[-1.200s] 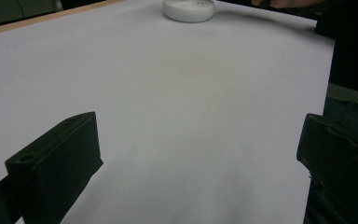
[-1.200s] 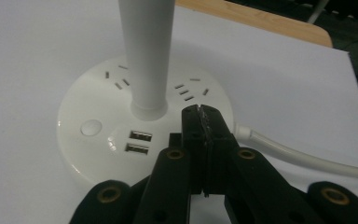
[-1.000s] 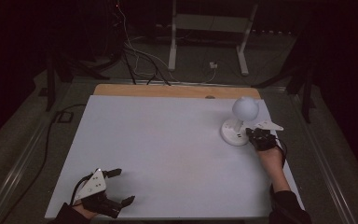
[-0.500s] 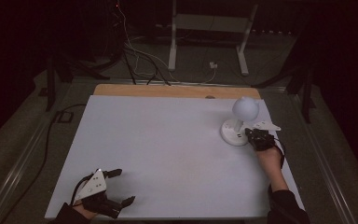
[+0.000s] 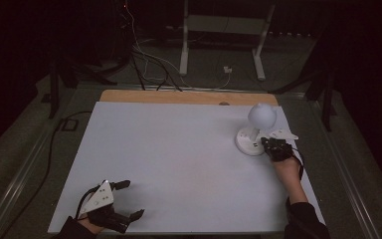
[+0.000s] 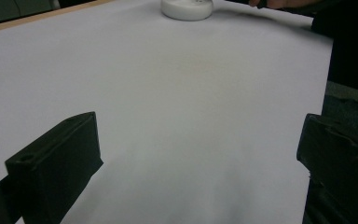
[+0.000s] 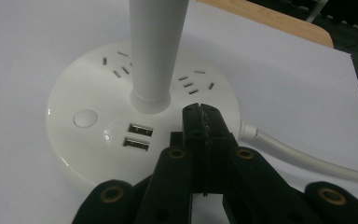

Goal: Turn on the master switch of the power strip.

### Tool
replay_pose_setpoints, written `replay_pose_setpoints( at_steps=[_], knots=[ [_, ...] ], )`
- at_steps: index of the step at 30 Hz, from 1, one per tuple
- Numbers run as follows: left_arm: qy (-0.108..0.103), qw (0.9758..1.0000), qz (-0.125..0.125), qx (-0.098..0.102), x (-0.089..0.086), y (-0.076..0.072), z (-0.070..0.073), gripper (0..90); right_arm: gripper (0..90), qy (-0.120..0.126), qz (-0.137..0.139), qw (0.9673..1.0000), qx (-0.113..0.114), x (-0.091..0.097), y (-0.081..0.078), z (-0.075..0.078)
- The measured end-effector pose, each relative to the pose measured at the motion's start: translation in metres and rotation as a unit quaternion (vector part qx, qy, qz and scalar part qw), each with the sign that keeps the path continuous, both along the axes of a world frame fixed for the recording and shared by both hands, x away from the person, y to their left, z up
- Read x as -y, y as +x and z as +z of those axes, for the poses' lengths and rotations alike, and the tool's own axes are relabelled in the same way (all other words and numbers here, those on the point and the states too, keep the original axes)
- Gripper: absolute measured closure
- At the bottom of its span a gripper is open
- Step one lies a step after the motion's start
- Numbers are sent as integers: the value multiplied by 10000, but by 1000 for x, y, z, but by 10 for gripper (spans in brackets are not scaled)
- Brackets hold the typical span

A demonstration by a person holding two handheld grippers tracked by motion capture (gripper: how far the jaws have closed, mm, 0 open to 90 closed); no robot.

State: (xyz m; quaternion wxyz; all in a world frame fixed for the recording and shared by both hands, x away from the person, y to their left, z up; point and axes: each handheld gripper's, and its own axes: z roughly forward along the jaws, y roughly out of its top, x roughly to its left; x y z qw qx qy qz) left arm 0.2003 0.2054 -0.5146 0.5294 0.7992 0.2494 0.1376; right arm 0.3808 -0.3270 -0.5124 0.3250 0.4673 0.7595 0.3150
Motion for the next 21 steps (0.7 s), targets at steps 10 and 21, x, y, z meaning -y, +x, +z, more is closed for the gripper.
replay_pose_setpoints(
  at_steps=[10, 21],
  knots=[
    [-32, 10000, -22, 17, 0, -1, 1, 1, 900, 100, -27, 9999, 5, 2, -1, -2],
    [-15, 10000, -12, 21, 0, -1, 1, 1, 900, -171, -21, 9998, 21, -4, 0, 0]
  ],
)
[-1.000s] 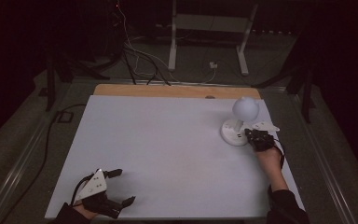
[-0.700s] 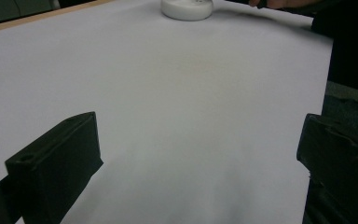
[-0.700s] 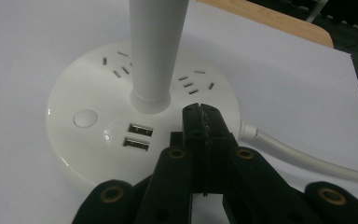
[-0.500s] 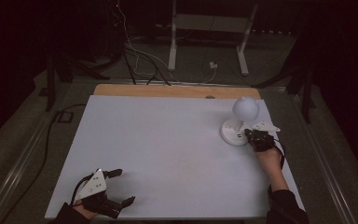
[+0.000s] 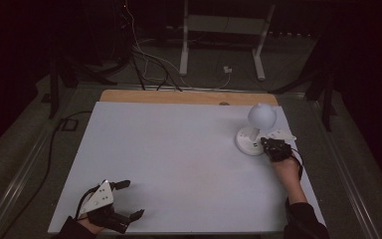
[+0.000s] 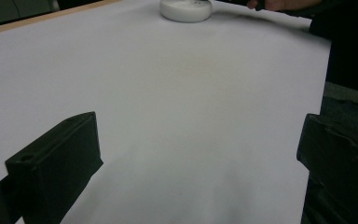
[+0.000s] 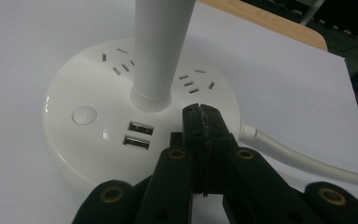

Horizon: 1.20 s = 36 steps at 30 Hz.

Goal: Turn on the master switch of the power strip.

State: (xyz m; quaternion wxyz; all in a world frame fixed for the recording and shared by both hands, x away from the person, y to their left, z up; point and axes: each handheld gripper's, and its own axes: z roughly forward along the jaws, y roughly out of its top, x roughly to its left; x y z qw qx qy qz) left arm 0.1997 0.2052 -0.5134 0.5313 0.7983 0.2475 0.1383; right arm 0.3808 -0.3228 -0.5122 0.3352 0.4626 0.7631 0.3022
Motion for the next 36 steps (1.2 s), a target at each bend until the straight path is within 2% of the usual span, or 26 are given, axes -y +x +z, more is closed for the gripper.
replay_pose_setpoints(
  at_steps=[2, 9, 17, 19, 22, 25, 28, 31, 35, 36],
  knots=[
    [7, 10000, 4, 3, 0, 0, 0, 1, 900, 21, 6, 10000, -27, 0, 1, 1],
    [-32, 10000, 28, -30, -1, 2, -1, 1, 900, 322, -80, 9994, 124, 3, 0, 12],
    [-36, 10000, 45, -45, -1, 2, 0, 1, 899, 414, -113, 9990, 111, 5, -4, 16],
    [-40, 10000, 43, -56, -1, 2, -1, 1, 811, 516, -96, 9986, 101, 6, -6, 19],
    [-35, 10000, 48, -48, -1, 2, 0, 1, 753, 568, -85, 9983, 3, 5, -9, 20],
    [-30, 10000, 52, -41, -1, 2, 0, 1, 649, 622, -56, 9980, -50, 5, -12, 21],
    [-45, 10000, 60, -49, -1, 2, 0, 1, 578, 755, -14, 9971, -83, 6, -14, 25],
    [-47, 10000, 72, -49, -2, 2, 0, 1, 546, 814, 35, 9966, -121, 5, -17, 27],
    [-52, 9999, 86, -37, -2, 2, 0, 1, 369, 875, 118, 9958, -250, 1, -20, 28],
    [-52, 9999, 86, -37, -2, 2, 0, 1, 369, 875, 118, 9958, -250, 1, -20, 28]
  ],
)
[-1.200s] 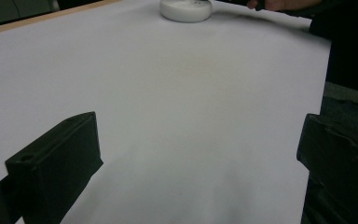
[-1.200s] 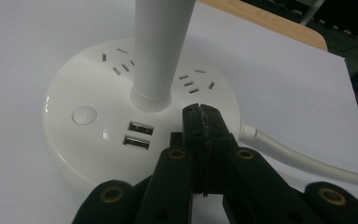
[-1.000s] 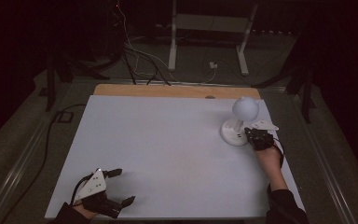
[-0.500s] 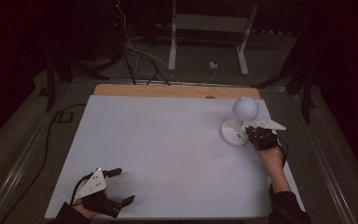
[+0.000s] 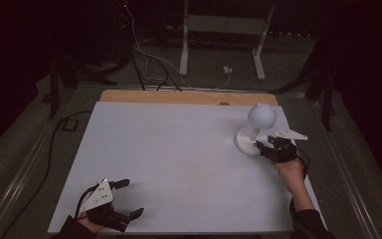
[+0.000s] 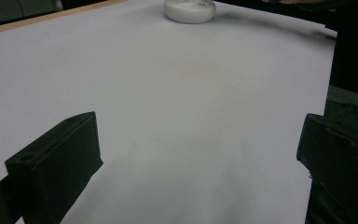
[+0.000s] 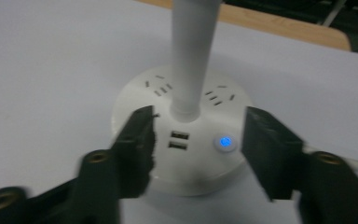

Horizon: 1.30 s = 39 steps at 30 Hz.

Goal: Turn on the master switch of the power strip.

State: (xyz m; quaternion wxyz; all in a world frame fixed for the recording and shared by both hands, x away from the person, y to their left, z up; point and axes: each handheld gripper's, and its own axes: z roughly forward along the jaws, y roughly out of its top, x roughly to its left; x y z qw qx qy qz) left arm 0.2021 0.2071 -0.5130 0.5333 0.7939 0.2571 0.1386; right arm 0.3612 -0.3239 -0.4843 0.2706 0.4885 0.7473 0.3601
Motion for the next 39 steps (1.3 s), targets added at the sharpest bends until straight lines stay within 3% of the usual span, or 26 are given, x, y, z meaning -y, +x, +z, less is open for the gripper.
replay_pose_setpoints(
  at_steps=[1, 2, 3, 4, 6, 9, 21, 30, 39],
  knots=[
    [0, 10000, 0, 1, 0, 0, 0, 1, 289, 12, 14, 10000, -8, -1, -2, 1],
    [1, 10000, -1, 4, 0, 0, 0, 1, 289, 12, 14, 10000, -8, -1, -2, 1],
    [4, 10000, -3, 10, 0, 0, 0, 1, 172, 113, 84, 9999, -87, -2, -2, 2],
    [3, 10000, 0, 11, 0, 0, 0, 1, 172, 113, 84, 9999, -87, -2, -2, 2],
    [-1, 10000, 4, 12, 0, 0, 0, 1, 41, 202, 203, 9994, -170, -4, -3, 3],
    [13, 10000, 4, 13, 0, 0, 0, 1, 0, 266, 358, 9985, -304, -6, -5, 5],
    [24, 10000, -19, 33, -1, -2, 0, 1, 0, 250, 601, 9968, -459, -10, -20, 4],
    [7, 10000, 15, 57, -2, -3, 1, 1, 0, 271, 812, 9959, -299, -11, -48, 1],
    [15, 10000, 14, 34, -1, -2, 1, 1, 0, 319, 1053, 9929, -446, -5, -78, -12]
  ],
)
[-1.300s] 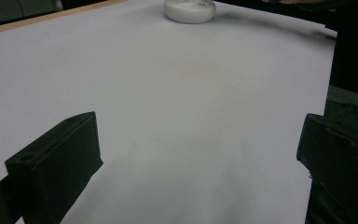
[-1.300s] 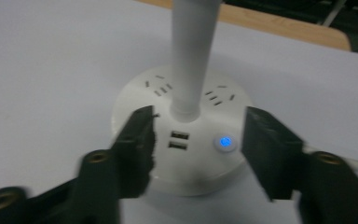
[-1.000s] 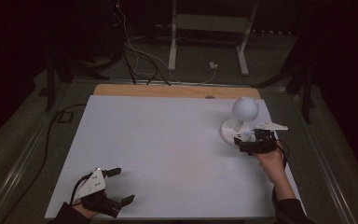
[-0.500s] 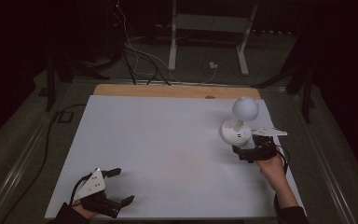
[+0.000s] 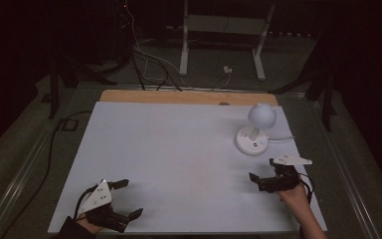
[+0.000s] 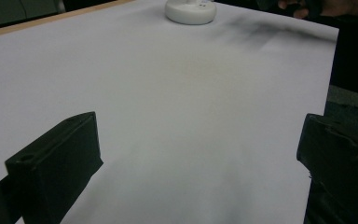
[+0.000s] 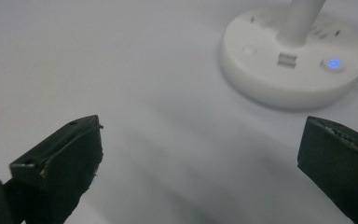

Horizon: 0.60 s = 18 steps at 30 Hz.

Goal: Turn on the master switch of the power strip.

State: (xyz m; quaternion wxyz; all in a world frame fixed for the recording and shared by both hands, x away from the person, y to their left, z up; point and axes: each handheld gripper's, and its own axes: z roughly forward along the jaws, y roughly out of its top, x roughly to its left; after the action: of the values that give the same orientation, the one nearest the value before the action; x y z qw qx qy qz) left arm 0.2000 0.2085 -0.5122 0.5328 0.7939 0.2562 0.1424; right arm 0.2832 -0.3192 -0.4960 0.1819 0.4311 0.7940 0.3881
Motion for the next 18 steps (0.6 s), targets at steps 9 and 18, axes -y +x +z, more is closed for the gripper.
replay_pose_setpoints(
  at_steps=[9, 18],
  knots=[
    [4, 10000, 1, -7, 0, 0, 0, 1, 0, -239, 180, 9994, -163, 0, -26, -14],
    [4, 10000, 9, 7, 0, 0, 0, 1, 0, -380, 463, 9977, -314, 1, -47, -25]
  ],
)
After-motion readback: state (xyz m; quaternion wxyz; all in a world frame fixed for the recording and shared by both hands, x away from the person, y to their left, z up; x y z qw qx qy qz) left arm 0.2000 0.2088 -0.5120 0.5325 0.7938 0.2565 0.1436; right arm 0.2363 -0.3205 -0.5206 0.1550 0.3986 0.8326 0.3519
